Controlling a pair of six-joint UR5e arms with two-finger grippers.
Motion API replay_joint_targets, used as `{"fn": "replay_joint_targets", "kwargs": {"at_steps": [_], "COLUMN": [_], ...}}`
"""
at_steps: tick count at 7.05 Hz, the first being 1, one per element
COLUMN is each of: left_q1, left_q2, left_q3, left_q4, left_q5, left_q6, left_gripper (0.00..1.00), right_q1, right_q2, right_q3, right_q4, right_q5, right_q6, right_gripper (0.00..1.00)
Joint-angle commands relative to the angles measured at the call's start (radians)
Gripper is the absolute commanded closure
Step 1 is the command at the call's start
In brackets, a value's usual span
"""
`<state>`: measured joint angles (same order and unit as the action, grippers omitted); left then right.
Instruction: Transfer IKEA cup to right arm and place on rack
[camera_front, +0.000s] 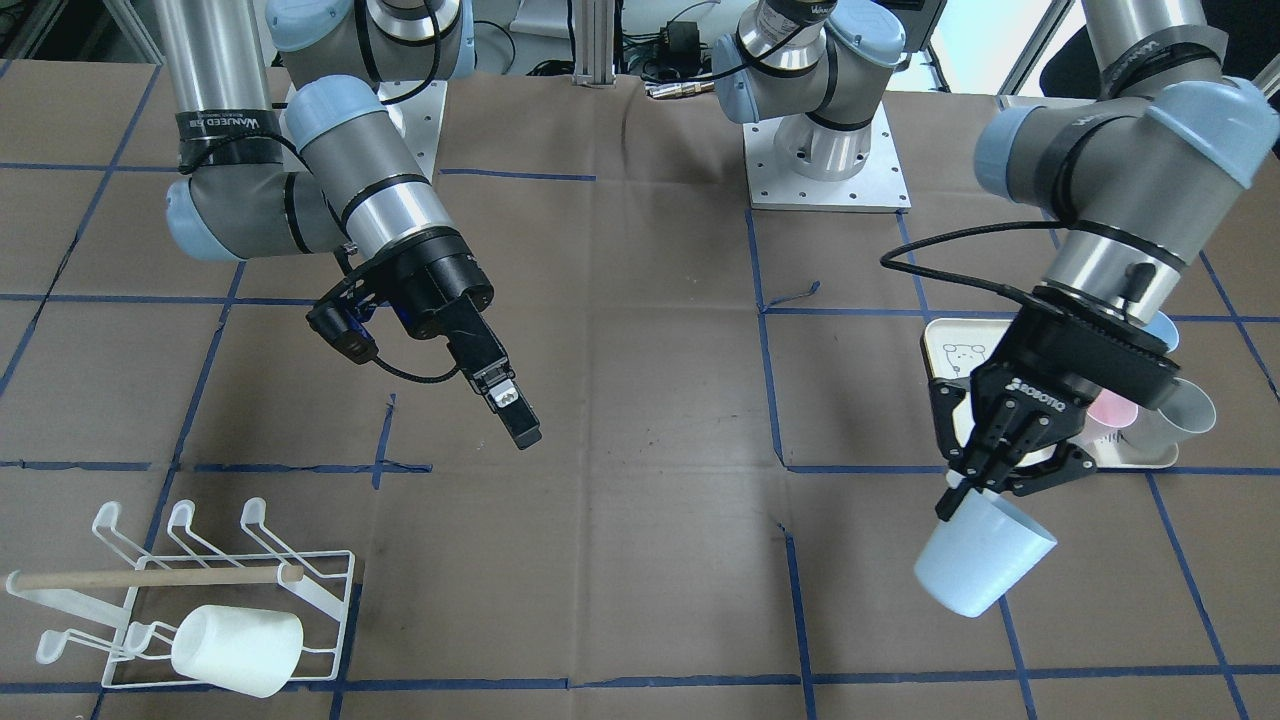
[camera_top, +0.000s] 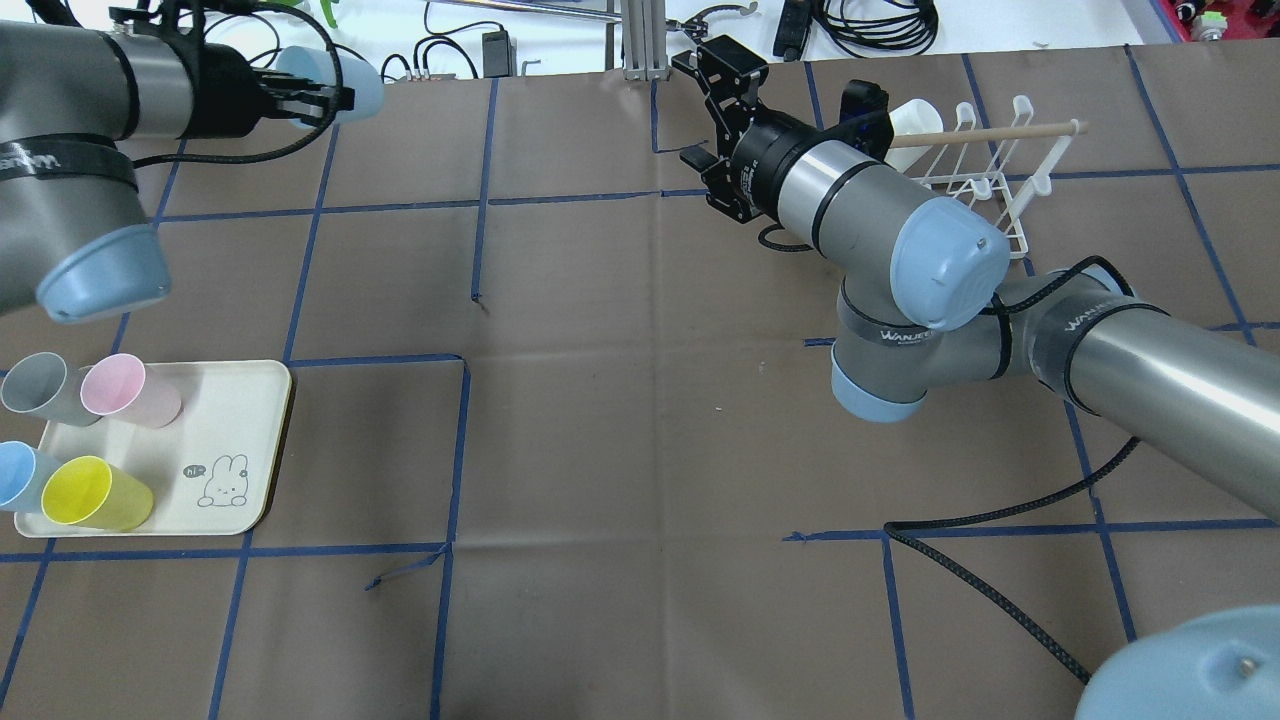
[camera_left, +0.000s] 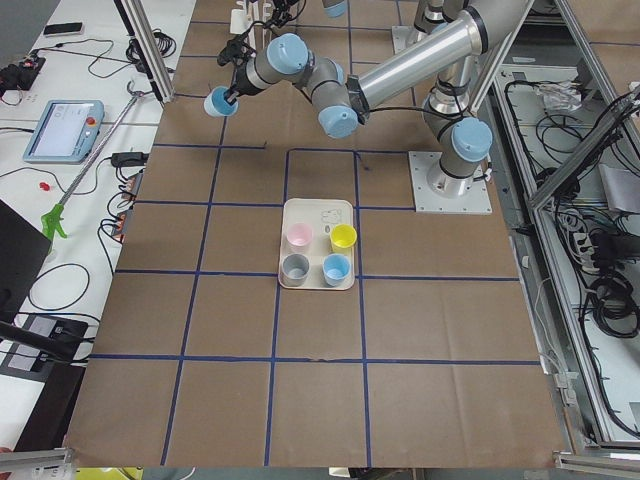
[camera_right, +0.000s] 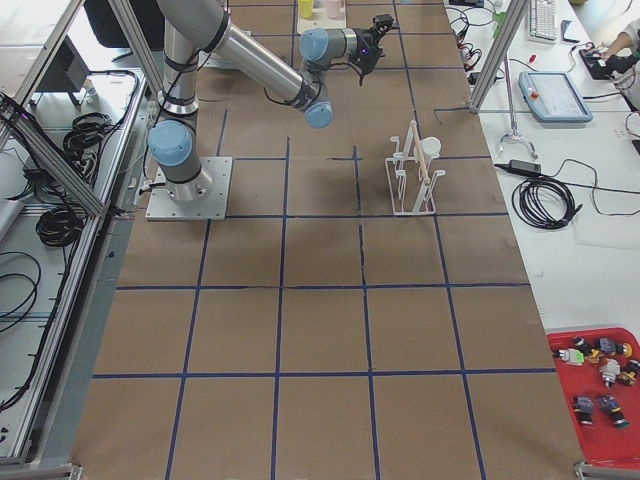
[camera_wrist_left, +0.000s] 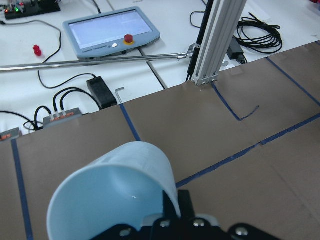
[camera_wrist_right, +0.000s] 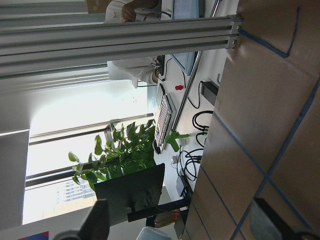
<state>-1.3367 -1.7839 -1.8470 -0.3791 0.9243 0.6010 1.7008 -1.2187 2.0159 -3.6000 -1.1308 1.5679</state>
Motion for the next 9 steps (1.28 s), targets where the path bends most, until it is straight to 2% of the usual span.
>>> {"fn": "replay_joint_targets", "kwargs": {"at_steps": [1, 3, 5, 7, 8, 9], "left_q1": [-0.088, -0.163, -0.220, -0.223, -0.222, -0.222], "left_q2": [-0.044, -0.069, -0.113, -0.117, -0.117, -0.117], "left_q3": [-0.090, -0.182, -0.185, -0.187, -0.193, -0.221], "left_q4": [0.238, 0.401, 0.483, 0.511, 0.535, 0.595], "left_q5": [-0.065, -0.091, -0.119, -0.131, -0.174, -0.176], "left_q6": [-0.021, -0.049, -0.067, -0.104, -0.110, -0.157], "left_gripper": [1.00, 1.00, 1.00, 1.00, 1.00, 1.00], "right_q1": [0.000, 0.002, 0.019, 0.020, 0.020, 0.022], "right_q2": [-0.001, -0.007, -0.001, -0.001, 0.004, 0.016], "right_q3": [0.007, 0.007, 0.004, 0.007, 0.018, 0.035], "right_q4": [0.003, -0.011, -0.008, -0.049, -0.072, -0.089], "right_q5": [-0.001, 0.002, -0.004, -0.091, -0.093, -0.092], "right_q6": [0.007, 0.011, 0.008, -0.002, -0.002, -0.002], "right_gripper": [0.00, 0.00, 0.01, 0.01, 0.01, 0.01]}}
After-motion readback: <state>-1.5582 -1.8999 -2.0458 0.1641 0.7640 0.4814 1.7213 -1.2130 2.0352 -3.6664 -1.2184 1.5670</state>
